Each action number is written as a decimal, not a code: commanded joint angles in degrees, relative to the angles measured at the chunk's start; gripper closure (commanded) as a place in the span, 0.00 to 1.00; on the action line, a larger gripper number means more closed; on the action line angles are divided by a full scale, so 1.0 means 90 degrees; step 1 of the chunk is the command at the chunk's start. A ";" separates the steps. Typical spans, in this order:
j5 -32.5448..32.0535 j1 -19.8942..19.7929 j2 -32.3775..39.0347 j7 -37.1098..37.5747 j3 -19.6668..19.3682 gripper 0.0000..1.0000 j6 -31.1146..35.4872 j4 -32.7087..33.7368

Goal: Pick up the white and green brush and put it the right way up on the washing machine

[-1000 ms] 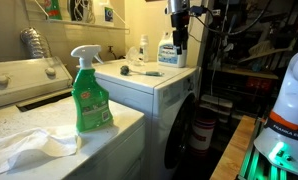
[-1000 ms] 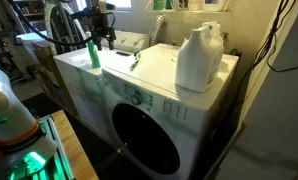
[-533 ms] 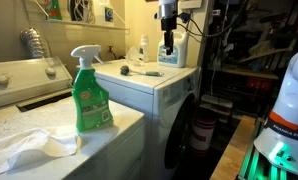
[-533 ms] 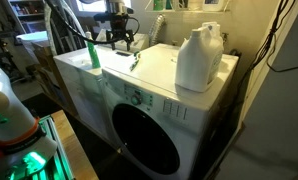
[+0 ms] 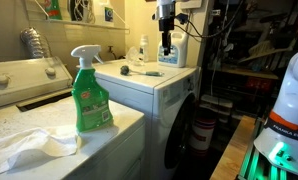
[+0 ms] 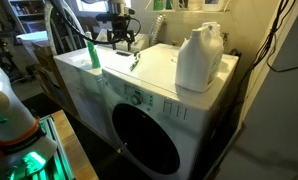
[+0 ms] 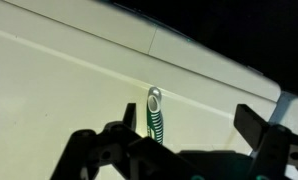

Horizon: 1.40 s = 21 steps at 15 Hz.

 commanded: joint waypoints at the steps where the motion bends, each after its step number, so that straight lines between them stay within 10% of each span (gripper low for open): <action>1: 0.0525 -0.0065 0.0318 -0.0438 -0.0204 0.00 0.0012 0.0201; 21: 0.2421 -0.0586 0.1993 -0.2195 -0.0342 0.00 0.0643 0.0681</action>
